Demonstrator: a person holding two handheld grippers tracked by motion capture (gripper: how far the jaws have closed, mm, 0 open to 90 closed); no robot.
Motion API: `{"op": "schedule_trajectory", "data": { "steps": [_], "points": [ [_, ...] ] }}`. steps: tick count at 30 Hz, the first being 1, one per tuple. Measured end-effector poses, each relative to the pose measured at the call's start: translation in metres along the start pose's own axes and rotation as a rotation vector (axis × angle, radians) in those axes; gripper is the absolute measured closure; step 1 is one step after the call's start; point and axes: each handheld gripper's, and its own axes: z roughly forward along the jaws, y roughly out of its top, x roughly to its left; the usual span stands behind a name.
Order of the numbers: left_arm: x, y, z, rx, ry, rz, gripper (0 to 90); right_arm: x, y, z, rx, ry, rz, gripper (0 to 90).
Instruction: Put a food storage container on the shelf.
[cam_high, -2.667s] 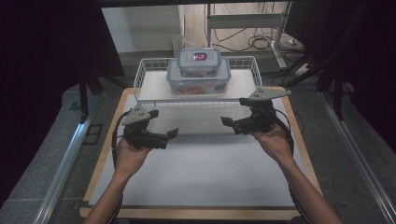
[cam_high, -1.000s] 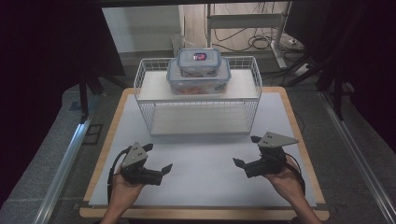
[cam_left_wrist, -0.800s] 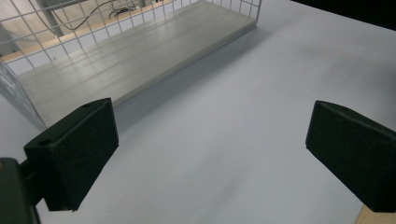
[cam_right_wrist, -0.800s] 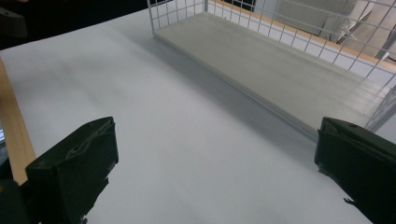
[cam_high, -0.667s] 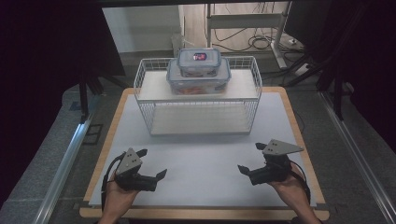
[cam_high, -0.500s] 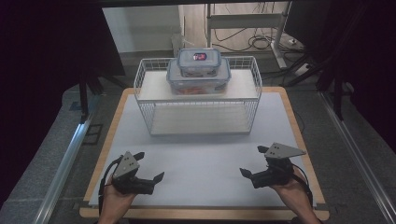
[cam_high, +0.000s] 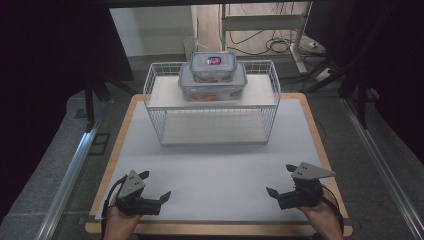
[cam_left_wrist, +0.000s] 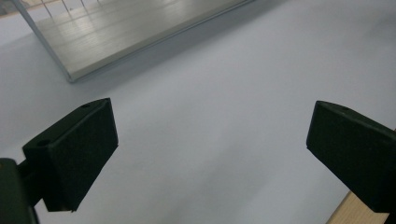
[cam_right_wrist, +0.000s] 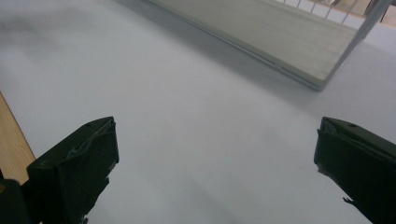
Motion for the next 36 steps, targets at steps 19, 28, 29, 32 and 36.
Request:
{"op": "schedule_trajectory", "data": {
  "steps": [19, 28, 29, 32, 36],
  "points": [
    [0.008, -0.02, 0.006, 0.086, 0.037, -0.031, 1.6, -0.011, -0.034, -0.001, 0.075, -0.055, 0.035, 0.0],
    [0.011, -0.025, 0.016, 0.168, 0.048, -0.032, 1.5, -0.014, -0.041, 0.009, 0.125, -0.048, 0.048, 0.0],
    [0.011, -0.026, 0.017, 0.172, 0.043, -0.034, 1.4, -0.014, -0.042, 0.009, 0.132, -0.048, 0.051, 0.0],
    [0.01, -0.026, 0.017, 0.174, 0.042, -0.034, 1.4, -0.014, -0.043, 0.012, 0.148, -0.045, 0.055, 0.0],
    [0.011, -0.024, 0.018, 0.168, 0.043, -0.037, 1.4, -0.013, -0.044, 0.013, 0.159, -0.045, 0.047, 0.0]
  ]
}}
